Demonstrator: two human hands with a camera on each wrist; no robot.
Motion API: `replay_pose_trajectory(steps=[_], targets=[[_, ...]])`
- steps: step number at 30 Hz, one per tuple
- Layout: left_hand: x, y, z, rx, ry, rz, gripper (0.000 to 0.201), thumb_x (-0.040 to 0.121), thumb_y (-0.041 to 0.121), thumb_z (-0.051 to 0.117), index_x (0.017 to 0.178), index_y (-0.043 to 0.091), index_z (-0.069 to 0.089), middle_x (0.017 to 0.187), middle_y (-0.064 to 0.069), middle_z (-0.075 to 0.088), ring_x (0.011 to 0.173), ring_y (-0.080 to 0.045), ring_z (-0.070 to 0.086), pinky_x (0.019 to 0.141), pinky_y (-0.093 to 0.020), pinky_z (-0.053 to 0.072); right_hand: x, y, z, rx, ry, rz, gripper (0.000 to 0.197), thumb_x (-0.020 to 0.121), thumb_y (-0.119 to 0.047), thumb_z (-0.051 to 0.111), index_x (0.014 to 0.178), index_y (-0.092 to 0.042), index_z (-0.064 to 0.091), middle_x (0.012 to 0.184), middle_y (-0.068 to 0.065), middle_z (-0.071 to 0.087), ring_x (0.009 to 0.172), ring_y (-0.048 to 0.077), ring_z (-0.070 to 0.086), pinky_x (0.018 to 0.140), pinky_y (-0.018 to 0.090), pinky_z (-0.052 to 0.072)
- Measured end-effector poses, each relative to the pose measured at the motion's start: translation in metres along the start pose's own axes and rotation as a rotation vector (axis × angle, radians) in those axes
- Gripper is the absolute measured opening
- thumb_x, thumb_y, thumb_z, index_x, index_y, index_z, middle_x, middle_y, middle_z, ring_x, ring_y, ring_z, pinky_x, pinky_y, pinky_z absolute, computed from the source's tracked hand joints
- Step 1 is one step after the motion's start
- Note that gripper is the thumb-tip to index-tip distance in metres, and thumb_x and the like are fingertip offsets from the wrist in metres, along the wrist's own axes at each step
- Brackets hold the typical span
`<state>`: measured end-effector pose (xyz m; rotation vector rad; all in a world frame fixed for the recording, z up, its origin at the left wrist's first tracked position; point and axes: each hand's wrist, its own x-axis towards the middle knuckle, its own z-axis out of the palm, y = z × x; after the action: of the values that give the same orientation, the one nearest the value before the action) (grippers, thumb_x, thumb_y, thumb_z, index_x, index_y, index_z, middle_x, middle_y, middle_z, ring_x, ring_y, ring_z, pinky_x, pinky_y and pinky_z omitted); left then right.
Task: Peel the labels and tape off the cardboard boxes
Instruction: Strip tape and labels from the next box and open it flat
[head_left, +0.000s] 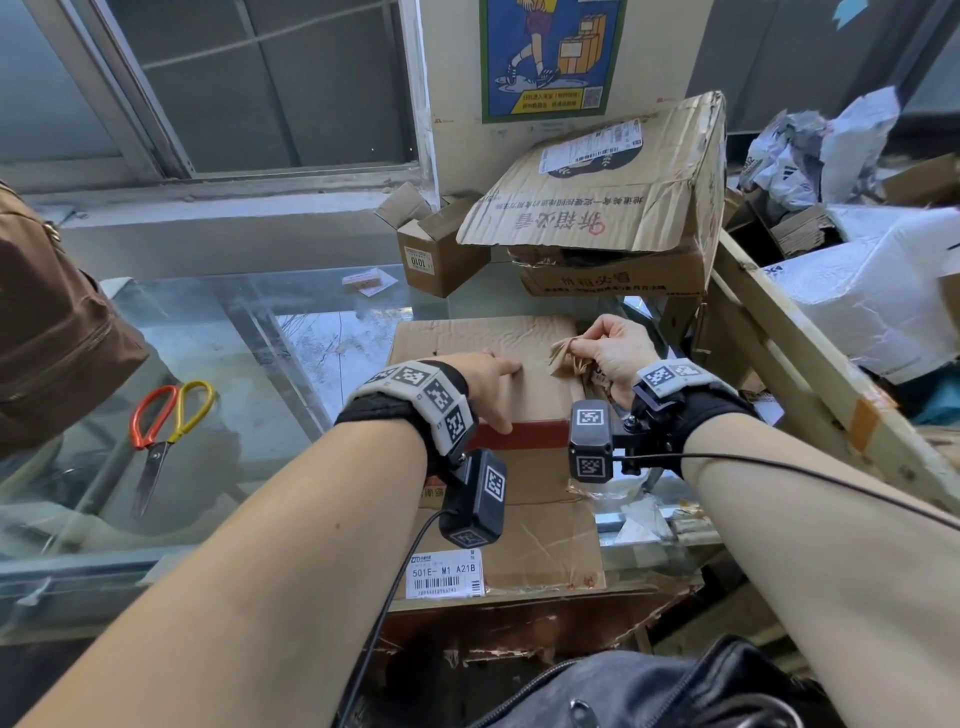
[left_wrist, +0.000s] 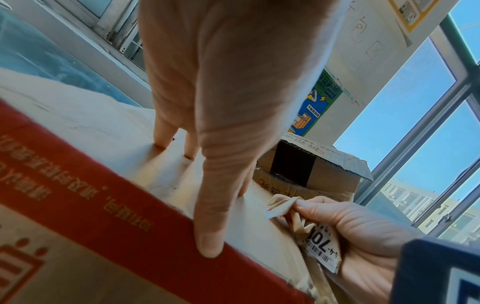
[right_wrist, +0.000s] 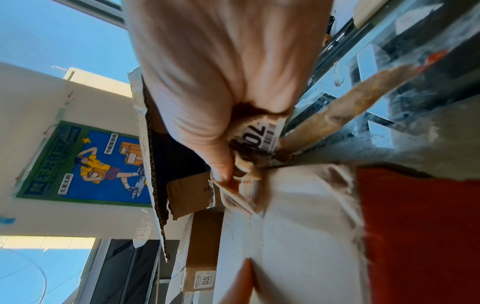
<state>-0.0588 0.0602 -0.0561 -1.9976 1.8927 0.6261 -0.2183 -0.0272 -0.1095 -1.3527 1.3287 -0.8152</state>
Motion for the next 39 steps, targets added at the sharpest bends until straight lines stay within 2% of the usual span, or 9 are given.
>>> replay_pose_trajectory(steps=[7,11,16,22,26,29,32,34,39], targets=[[0.000,0.000,-0.001,0.004,-0.010,-0.009,0.094,0.083,0.040,0.073,0.154,0.026,0.014,0.159,-0.010,0.018,0.144,-0.028,0.026,0.115,-0.045,0.027,0.001,0.000,-0.002,0.166,0.024,0.089,0.030,0.072,0.000,0.069,0.050,-0.018,0.059,0.094,0.028,0.068,0.090,0.044,0.067,0.081,0.058,0.054],[0.001,0.000,0.000,0.018,-0.019,-0.019,0.093,0.083,0.042,0.072,0.154,0.027,0.014,0.160,-0.009,0.018,0.144,-0.028,0.026,0.114,-0.047,0.027,-0.002,-0.003,-0.010,0.297,0.019,0.197,0.005,0.089,0.000,0.058,0.091,0.005,0.060,0.085,0.022,0.066,0.051,0.020,0.062,0.053,0.032,0.052],[0.001,0.002,-0.003,0.034,-0.043,-0.037,0.094,0.082,0.044,0.072,0.154,0.029,0.013,0.160,-0.008,0.014,0.144,-0.028,0.024,0.114,-0.050,0.027,-0.007,-0.016,-0.004,0.236,0.061,0.136,0.010,0.079,-0.005,0.055,0.084,-0.013,0.057,0.081,0.016,0.064,0.069,0.028,0.060,0.076,0.049,0.054],[-0.003,0.003,-0.002,0.034,-0.044,-0.033,0.092,0.083,0.042,0.071,0.154,0.029,0.014,0.160,-0.007,0.011,0.144,-0.030,0.023,0.114,-0.051,0.027,-0.023,-0.042,0.001,-0.012,-0.109,0.050,0.037,0.091,-0.020,0.038,0.073,-0.004,0.066,0.059,0.009,0.055,0.037,0.006,0.045,0.040,0.018,0.037],[-0.003,0.002,-0.002,0.035,-0.049,-0.037,0.093,0.083,0.043,0.071,0.154,0.030,0.014,0.161,-0.007,0.010,0.145,-0.031,0.022,0.113,-0.052,0.028,-0.012,-0.050,0.006,-0.422,-0.095,-0.058,0.047,0.084,-0.056,0.055,0.068,-0.012,0.060,0.082,0.011,0.064,0.079,0.026,0.060,0.083,0.041,0.050],[-0.004,0.003,-0.002,0.043,-0.051,-0.034,0.092,0.083,0.044,0.071,0.154,0.030,0.013,0.161,-0.007,0.010,0.145,-0.031,0.023,0.113,-0.053,0.028,-0.012,-0.049,0.001,-1.190,-0.011,-0.359,0.041,0.076,-0.037,0.073,0.111,-0.022,0.056,0.133,0.006,0.042,0.126,0.033,0.033,0.108,0.061,0.024],[-0.004,0.003,-0.003,0.045,-0.048,-0.030,0.092,0.083,0.044,0.070,0.154,0.030,0.014,0.160,-0.007,0.012,0.144,-0.031,0.025,0.113,-0.052,0.028,-0.017,-0.050,0.000,-1.435,-0.053,-0.575,0.052,0.075,-0.032,0.073,0.122,-0.022,0.055,0.142,0.002,0.038,0.133,0.031,0.023,0.109,0.067,0.002],[-0.004,0.004,-0.003,0.056,-0.049,-0.035,0.091,0.083,0.044,0.070,0.154,0.030,0.013,0.160,-0.007,0.011,0.144,-0.030,0.024,0.113,-0.053,0.028,-0.019,-0.048,0.003,-1.471,-0.056,-0.624,0.031,0.089,-0.035,0.053,0.112,-0.016,0.061,0.127,0.005,0.054,0.125,0.029,0.035,0.111,0.063,0.008],[-0.005,0.004,-0.004,0.064,-0.060,-0.039,0.091,0.084,0.045,0.069,0.154,0.030,0.012,0.161,-0.007,0.009,0.144,-0.031,0.024,0.113,-0.054,0.028,-0.019,-0.041,0.010,-1.588,-0.056,-0.448,0.075,0.085,-0.073,0.034,0.124,-0.012,0.051,0.128,0.010,0.055,0.122,0.028,0.044,0.102,0.050,0.030]])
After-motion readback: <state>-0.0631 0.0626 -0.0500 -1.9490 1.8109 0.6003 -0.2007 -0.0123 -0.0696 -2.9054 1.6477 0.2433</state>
